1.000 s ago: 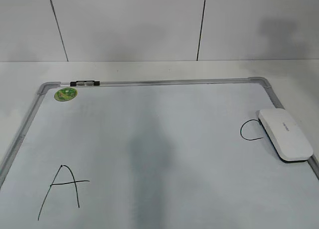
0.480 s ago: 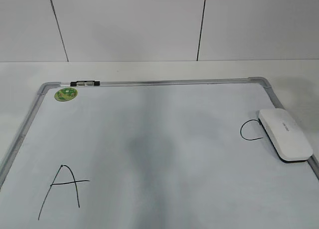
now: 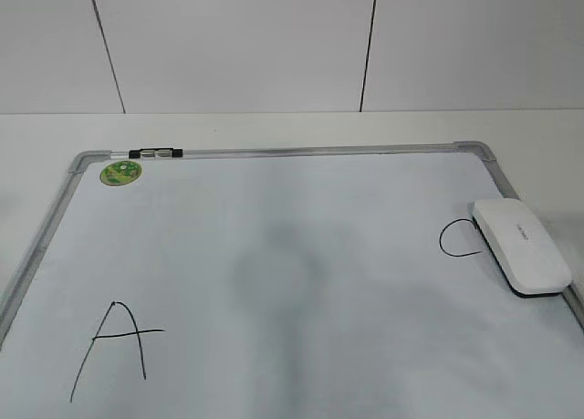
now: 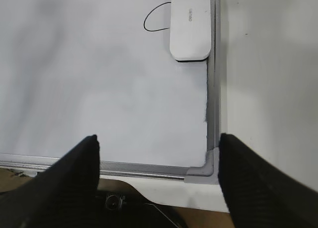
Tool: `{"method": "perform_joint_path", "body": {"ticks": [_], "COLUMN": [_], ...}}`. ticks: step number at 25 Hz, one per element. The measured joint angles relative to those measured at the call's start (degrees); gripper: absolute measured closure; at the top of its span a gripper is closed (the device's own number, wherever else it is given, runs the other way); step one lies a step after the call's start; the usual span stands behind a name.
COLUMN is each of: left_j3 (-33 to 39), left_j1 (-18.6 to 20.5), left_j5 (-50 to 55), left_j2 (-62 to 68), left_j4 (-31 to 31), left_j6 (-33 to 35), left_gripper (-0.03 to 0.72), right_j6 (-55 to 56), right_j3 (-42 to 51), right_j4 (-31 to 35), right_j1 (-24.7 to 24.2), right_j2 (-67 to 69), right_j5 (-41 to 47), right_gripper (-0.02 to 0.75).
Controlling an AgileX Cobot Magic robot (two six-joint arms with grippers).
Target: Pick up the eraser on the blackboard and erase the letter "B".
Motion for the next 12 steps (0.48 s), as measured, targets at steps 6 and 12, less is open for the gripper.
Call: {"method": "perform_joint_path", "body": {"ticks": [6, 12], "left_j3": [11.93, 20.82], "left_j1": [0.00, 0.00], "left_j5": [-0.20, -1.07], "left_j2": [-14.58, -27.24], "left_j4": [2.72, 3.52], "left_j6": [0.19, 0.23], "left_gripper": [0.409, 0.413], "right_j6": [-1.81, -2.07], "right_j3": [8.26, 14.96], "right_j4": [-0.10, -6.75], "right_j1": [0.00, 0.00], "right_j2": [-12.81, -26.13], "right_j5": [0.00, -1.36], "right_gripper": [0.148, 0.149]}}
